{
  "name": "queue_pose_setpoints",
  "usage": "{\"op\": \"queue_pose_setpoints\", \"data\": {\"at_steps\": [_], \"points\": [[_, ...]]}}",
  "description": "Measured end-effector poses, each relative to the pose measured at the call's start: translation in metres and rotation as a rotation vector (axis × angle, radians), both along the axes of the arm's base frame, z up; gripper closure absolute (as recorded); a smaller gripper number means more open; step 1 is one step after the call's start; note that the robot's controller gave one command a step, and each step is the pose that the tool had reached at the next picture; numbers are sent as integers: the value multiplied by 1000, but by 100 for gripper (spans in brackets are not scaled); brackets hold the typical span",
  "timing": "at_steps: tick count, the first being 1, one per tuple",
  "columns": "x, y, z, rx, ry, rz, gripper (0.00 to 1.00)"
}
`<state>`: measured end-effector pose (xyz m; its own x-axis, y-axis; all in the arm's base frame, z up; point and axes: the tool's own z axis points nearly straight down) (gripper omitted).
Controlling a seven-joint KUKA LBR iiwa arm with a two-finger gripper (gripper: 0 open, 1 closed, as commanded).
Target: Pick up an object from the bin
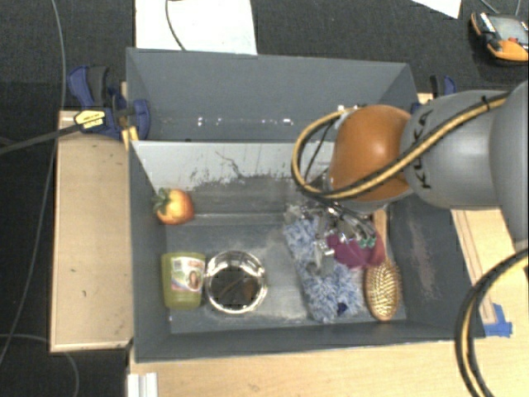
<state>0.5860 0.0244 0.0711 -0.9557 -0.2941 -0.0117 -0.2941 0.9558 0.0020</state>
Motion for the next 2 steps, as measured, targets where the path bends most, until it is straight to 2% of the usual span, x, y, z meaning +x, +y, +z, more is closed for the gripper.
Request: {"op": "queue_pose_setpoints", "data": {"at_steps": [1, 2], "points": [[-21, -8, 1, -1, 0, -189, 0], [0, 0, 2, 2, -4, -15, 0]]}}
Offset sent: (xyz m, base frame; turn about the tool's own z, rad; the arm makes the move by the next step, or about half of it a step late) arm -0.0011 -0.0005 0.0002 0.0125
